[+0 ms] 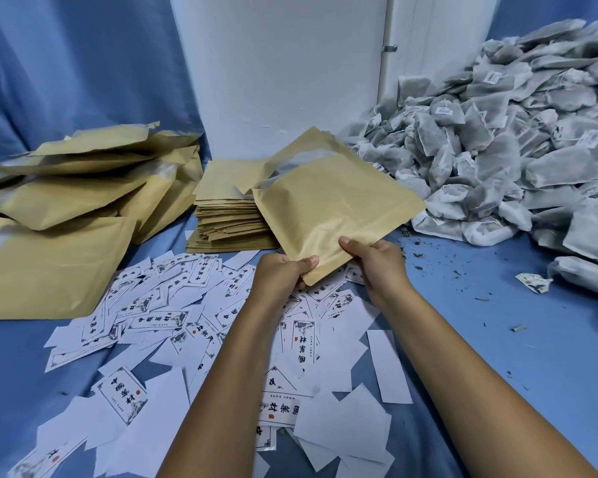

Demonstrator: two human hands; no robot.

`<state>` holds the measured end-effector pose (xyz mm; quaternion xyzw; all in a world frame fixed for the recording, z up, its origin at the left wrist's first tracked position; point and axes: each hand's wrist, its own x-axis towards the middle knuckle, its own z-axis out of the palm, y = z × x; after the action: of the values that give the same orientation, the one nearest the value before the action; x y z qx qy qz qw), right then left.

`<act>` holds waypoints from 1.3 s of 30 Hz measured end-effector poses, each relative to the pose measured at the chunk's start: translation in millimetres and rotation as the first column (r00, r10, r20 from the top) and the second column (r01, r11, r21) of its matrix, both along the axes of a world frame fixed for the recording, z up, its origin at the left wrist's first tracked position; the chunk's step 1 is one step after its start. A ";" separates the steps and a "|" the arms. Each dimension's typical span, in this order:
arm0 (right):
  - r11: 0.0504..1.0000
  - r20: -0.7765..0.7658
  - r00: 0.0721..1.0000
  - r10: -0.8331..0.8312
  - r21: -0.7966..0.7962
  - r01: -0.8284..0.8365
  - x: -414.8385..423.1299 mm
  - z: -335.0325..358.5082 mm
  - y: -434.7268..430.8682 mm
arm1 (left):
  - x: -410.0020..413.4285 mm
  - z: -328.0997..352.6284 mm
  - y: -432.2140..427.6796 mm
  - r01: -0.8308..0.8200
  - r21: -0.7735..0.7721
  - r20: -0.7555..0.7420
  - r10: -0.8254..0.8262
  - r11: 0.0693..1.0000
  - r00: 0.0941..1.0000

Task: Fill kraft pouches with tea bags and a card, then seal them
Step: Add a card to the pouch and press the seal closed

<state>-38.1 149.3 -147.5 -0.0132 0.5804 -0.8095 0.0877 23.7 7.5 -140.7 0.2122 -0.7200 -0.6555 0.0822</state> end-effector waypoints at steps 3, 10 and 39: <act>0.999 -0.007 1.000 -0.024 0.023 0.024 -0.6 -1.2 -1.2 | -1.6 0.3 0.6 0.007 0.003 0.014 -0.007 1.000 1.000; 0.987 0.022 0.994 -0.110 -0.115 0.112 -13.2 3.2 16.3 | -5.0 -1.6 -8.5 -0.017 0.054 0.022 0.016 0.998 1.000; 0.931 -0.116 0.945 -0.306 0.171 0.323 -28.7 -11.3 29.2 | -6.6 -3.1 1.3 -0.139 0.036 -0.192 0.143 0.990 0.971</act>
<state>-66.9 178.5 -158.8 0.0531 0.6521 -0.7532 -0.0676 17.2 8.8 -143.9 0.1988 -0.6844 -0.6735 0.1961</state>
